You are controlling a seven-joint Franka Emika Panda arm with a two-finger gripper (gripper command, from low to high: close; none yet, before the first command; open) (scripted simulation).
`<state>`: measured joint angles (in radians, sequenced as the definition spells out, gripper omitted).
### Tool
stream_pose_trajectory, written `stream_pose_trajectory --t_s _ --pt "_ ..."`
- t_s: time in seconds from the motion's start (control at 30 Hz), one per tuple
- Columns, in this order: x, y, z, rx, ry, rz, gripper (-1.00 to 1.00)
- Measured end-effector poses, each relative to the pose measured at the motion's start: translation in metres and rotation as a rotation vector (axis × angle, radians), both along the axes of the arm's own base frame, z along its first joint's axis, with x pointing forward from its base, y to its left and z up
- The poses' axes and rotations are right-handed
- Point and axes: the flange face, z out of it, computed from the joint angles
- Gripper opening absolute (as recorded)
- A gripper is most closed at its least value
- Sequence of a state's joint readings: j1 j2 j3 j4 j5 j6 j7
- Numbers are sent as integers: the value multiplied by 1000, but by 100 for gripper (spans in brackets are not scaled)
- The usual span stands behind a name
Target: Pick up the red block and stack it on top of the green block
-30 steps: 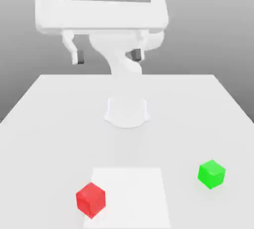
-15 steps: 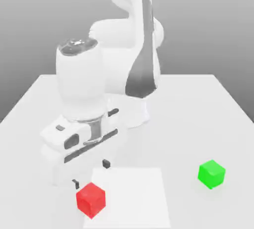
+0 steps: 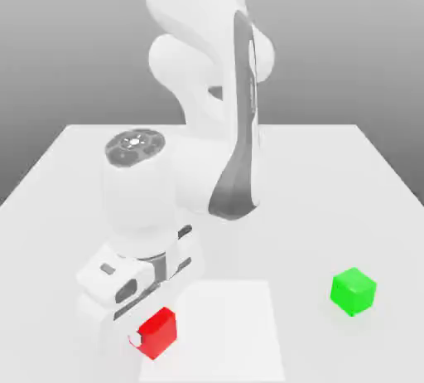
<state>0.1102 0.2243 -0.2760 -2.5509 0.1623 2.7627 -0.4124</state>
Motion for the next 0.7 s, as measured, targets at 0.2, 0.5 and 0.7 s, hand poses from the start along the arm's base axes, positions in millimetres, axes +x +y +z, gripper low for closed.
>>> stream_pose_trajectory --t_s 0.2,0.5,0.7 --pt "-8 120 29 20 11 205 -100" --pt "-124 352 30 3 4 703 -100" --pt "-107 329 -2 1 3 634 100"
